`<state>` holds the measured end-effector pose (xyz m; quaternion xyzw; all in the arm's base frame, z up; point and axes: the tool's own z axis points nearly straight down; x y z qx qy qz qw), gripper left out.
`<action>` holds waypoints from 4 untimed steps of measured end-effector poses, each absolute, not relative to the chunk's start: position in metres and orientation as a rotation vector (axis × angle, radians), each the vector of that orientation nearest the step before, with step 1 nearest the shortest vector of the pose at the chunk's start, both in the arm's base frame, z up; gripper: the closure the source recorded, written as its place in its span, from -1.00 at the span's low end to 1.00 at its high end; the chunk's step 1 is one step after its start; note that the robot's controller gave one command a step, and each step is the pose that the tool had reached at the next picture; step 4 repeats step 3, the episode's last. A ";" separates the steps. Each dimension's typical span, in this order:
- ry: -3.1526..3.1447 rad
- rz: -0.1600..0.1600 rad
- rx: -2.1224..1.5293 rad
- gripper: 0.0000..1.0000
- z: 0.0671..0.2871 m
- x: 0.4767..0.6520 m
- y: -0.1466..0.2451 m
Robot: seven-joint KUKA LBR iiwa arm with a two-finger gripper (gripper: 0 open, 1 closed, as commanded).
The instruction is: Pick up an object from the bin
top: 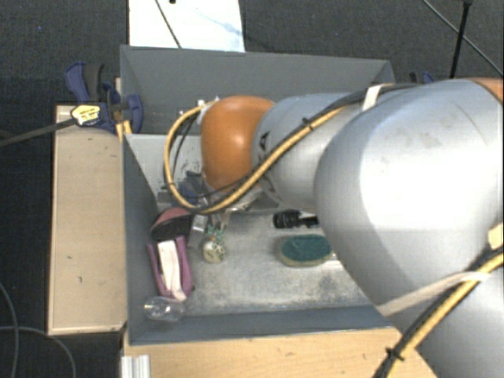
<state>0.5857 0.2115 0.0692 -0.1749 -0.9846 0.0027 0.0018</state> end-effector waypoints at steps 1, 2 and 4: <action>-3.089 -0.001 -0.582 1.00 0.110 0.568 0.214; -3.096 -0.006 -0.559 1.00 0.170 0.545 0.228; -3.097 -0.006 -0.566 1.00 0.236 0.539 0.219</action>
Offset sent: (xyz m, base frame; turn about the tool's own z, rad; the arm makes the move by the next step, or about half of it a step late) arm -0.0182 0.0029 0.0389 0.0232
